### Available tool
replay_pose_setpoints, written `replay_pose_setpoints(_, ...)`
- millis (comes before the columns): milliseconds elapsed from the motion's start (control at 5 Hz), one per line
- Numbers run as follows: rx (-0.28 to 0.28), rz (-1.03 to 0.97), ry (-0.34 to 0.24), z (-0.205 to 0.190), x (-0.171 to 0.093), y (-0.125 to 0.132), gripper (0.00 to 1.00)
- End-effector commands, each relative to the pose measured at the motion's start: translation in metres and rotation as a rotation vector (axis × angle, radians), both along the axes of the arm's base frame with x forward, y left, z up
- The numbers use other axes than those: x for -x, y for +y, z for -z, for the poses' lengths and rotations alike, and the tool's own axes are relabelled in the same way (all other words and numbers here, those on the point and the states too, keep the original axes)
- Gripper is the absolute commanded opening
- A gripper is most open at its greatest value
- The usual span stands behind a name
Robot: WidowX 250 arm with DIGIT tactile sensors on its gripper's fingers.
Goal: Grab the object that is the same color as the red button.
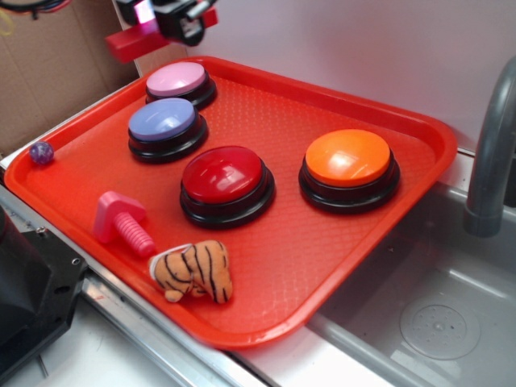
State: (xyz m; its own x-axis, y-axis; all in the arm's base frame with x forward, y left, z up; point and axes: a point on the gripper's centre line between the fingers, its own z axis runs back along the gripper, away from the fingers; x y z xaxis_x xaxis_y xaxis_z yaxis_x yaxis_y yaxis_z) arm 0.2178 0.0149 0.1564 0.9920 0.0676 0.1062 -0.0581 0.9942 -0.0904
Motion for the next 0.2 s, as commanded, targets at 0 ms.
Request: replay_pose_setpoints(0,0.004,-0.289,-0.056,-0.0186,0.0355,0.0104,0.0)
